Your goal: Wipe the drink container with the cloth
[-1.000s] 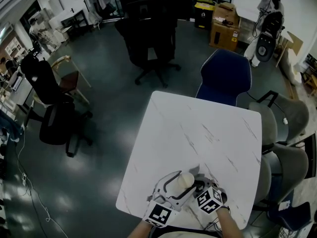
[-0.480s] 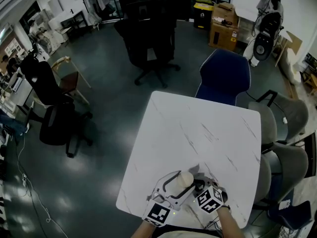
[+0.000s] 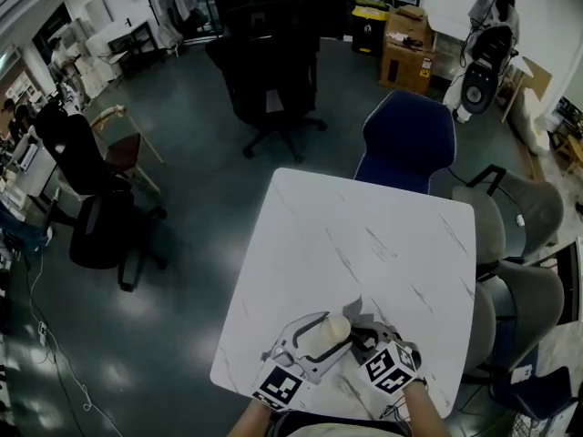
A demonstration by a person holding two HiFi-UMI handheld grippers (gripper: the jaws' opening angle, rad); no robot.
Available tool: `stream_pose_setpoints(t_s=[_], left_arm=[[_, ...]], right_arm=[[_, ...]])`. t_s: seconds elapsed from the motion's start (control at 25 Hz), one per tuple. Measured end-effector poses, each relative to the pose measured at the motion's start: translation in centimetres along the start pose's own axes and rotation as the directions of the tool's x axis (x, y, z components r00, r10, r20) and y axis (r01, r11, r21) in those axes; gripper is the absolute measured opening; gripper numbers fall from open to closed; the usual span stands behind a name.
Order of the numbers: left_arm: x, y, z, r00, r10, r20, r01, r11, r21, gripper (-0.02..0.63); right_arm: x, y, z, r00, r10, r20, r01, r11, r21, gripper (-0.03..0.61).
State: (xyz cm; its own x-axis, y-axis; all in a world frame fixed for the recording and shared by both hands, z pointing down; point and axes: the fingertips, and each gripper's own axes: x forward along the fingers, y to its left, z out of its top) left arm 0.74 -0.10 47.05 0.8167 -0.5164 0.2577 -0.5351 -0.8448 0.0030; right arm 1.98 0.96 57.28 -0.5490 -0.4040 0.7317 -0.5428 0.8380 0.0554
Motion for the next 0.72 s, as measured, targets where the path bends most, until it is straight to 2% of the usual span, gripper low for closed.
stream_pose_setpoints(t_s=[0.32,0.48,0.72], left_arm=[[-0.2,-0.3,-0.6,0.995,-0.103,-0.011,0.103,0.994,0.039,0.281],[-0.2,-0.4,-0.7,0.988,-0.155,-0.024,0.156,0.986,0.056,0.281],[-0.3,-0.5,-0.9,0.975,-0.218,-0.047,0.222,0.972,0.076,0.281]], right_arm=[[-2.0,-0.1,1.9,0.999,0.032,0.040,-0.031,0.999,-0.041,0.044],[-2.9,-0.2,2.8,0.997,0.047,0.064,-0.044,0.998,-0.044,0.044],[-4.1,-0.2,4.0,0.996,0.063,0.064,-0.056,0.994,-0.098,0.044]])
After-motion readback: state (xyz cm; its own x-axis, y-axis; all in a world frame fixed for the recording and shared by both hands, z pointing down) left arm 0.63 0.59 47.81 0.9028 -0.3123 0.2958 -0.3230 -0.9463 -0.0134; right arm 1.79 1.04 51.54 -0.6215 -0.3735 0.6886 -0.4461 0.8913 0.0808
